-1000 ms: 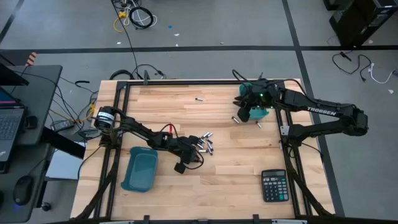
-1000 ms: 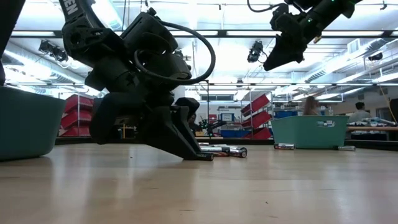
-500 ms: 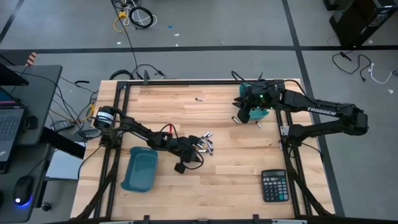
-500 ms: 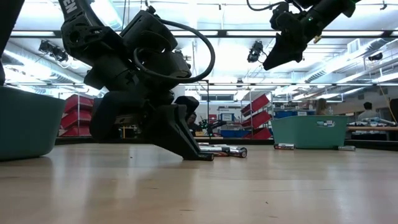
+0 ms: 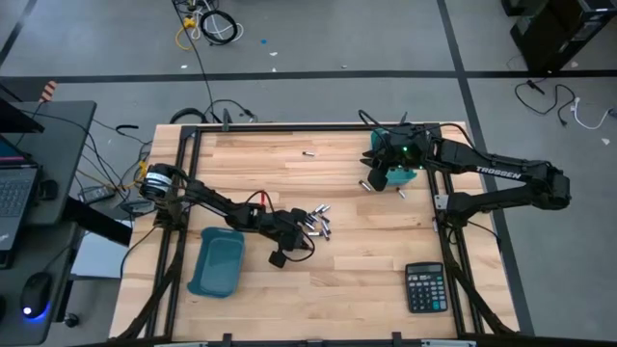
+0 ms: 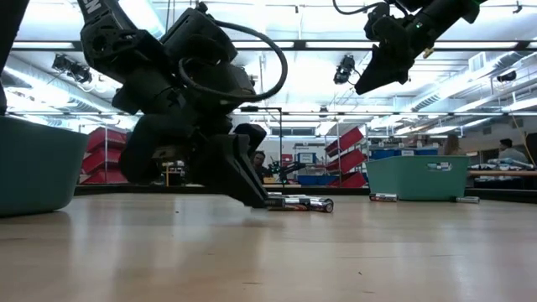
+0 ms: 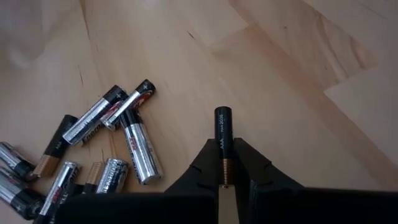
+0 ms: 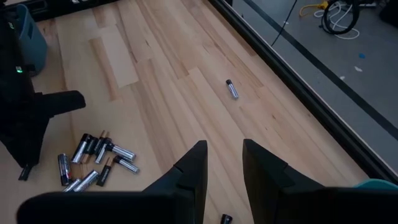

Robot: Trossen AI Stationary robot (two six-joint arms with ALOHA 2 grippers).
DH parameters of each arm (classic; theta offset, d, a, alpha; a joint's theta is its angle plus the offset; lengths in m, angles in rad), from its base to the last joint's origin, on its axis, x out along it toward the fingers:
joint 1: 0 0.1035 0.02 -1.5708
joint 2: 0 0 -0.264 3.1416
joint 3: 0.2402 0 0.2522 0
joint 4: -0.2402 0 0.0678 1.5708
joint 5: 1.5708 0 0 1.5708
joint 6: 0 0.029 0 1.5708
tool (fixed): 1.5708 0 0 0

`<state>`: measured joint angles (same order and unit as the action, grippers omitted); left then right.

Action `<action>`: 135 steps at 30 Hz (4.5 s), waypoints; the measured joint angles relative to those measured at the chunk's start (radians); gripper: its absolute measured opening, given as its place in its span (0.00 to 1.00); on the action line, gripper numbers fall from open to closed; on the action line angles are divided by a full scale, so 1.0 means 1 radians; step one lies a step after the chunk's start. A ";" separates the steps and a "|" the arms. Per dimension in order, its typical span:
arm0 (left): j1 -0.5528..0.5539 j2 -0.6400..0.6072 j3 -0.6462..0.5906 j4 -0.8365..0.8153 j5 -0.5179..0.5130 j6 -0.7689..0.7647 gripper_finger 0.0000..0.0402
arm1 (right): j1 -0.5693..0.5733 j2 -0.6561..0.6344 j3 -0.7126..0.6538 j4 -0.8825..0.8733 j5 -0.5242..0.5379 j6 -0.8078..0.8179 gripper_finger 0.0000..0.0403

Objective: Sort batteries
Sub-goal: Put the black battery into the green bin

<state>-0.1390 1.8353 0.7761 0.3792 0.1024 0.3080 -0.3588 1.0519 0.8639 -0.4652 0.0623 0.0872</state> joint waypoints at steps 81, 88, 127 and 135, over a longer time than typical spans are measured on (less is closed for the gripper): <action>0.061 -0.178 0.005 0.676 -0.143 0.282 0.03 | 0.508 0.290 -0.441 1.621 0.017 -0.625 0.34; 0.061 -0.178 0.005 0.681 -0.142 0.283 0.03 | 0.508 0.290 -0.441 1.617 0.016 -0.622 0.34; 0.072 -0.131 0.007 0.846 -0.161 0.290 0.03 | 0.494 0.290 -0.440 1.707 0.021 -0.605 0.34; 0.072 -0.131 0.007 0.805 -0.191 0.261 0.03 | 0.494 0.290 -0.440 1.707 0.021 -0.585 0.34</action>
<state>-0.0669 1.7046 0.7834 1.1841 -0.0883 0.5690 0.1352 1.3418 0.4236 1.2415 0.0837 -0.4976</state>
